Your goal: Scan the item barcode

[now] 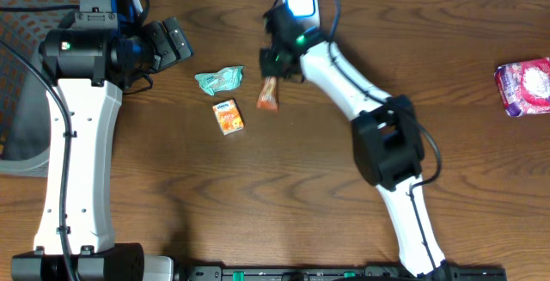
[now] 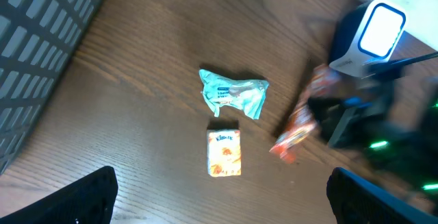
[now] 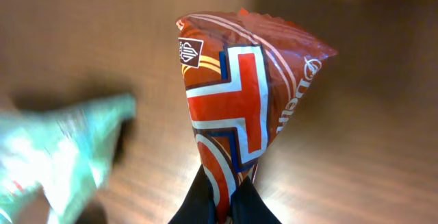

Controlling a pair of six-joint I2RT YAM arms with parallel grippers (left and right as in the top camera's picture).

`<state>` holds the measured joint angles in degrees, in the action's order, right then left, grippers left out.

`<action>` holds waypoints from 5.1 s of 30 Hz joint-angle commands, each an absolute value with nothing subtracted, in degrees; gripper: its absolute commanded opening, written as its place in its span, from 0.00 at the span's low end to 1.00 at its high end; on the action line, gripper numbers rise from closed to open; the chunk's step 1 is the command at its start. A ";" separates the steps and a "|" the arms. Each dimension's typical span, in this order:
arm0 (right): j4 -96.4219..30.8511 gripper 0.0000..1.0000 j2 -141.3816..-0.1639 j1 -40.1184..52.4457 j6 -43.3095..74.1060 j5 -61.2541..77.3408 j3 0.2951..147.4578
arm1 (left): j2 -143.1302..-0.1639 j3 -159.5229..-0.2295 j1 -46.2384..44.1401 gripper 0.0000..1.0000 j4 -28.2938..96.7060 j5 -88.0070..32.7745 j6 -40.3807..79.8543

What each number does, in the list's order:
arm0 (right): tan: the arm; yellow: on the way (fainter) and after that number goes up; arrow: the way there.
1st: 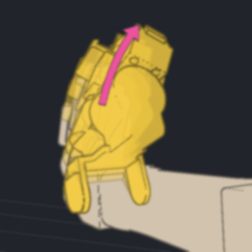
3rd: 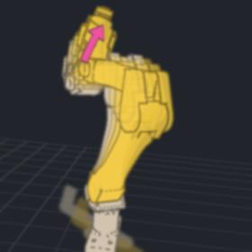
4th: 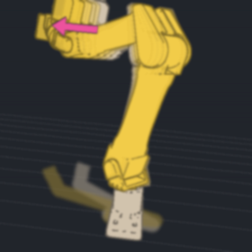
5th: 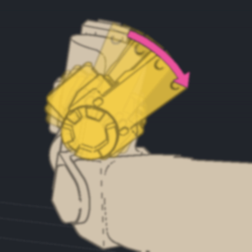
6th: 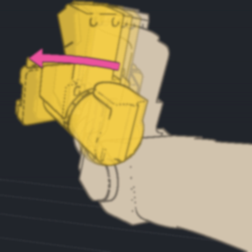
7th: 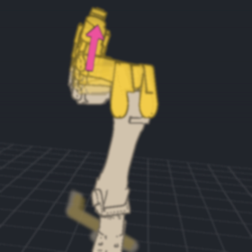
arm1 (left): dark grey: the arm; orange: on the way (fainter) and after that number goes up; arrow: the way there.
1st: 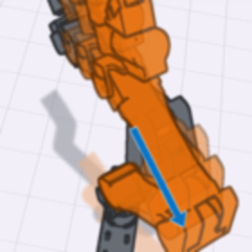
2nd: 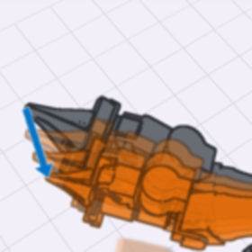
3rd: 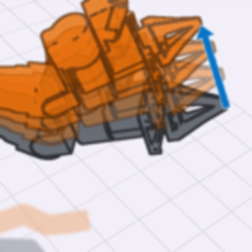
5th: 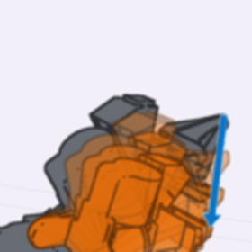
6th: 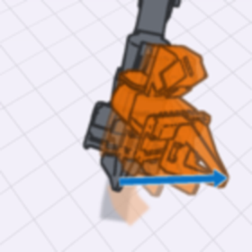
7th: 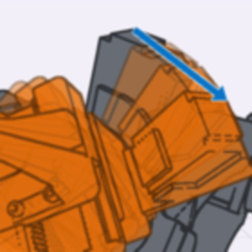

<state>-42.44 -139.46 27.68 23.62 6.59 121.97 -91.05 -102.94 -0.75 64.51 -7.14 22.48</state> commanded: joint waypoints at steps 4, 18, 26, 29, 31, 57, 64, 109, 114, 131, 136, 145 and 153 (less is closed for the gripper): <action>-39.29 0.01 -134.45 20.67 16.64 2.87 130.17 | -91.35 -102.94 -0.49 0.98 64.69 -6.76 22.15; -29.19 0.01 -134.72 18.06 13.80 1.04 122.93 | -91.35 -102.94 -0.49 0.98 64.69 -6.76 22.15; -26.98 0.01 -134.72 19.42 5.52 8.23 122.56 | -91.35 -102.94 -0.49 0.98 64.69 -6.76 22.15; -27.81 0.01 -134.72 19.59 7.25 3.07 122.56 | -91.35 -102.94 -0.49 0.98 64.69 -6.79 22.15; -28.51 0.01 -134.72 19.51 7.25 1.04 122.56 | -91.35 -102.94 -0.49 0.98 64.69 -6.79 22.15; -58.72 0.61 -130.96 -12.64 -12.58 -13.61 122.23 | -91.35 -102.94 -0.49 0.98 64.69 -6.79 22.15; -59.77 0.92 -129.03 -14.26 -8.58 -12.38 122.37 | -91.35 -102.94 -0.49 0.98 64.69 -6.76 22.15; -54.08 0.43 -143.52 37.52 17.41 26.98 122.06 | -91.35 -102.94 -0.49 0.98 64.69 -6.76 22.15; -55.57 0.31 -143.55 38.57 18.85 21.85 121.95 | -91.35 -102.94 -0.49 0.98 64.69 -6.76 22.15; -77.82 0.63 -133.88 32.58 17.34 -9.69 121.84 | -91.35 -102.94 -0.49 0.98 64.69 -6.79 22.15; -77.82 0.84 -129.21 31.38 12.91 -6.55 121.84 | -91.35 -102.94 -0.49 0.98 64.69 -6.76 22.15; -76.42 0.67 -132.25 37.21 11.51 -4.14 121.75 | -91.35 -102.94 -0.49 0.98 64.69 -6.79 22.15; -75.00 0.62 -137.75 45.60 15.27 -21.17 121.73 | -91.35 -102.94 -0.49 0.98 64.69 -6.76 22.15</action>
<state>-75.22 -135.79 43.88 13.19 -12.16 121.80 -91.05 -102.94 -0.75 64.51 -7.14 22.48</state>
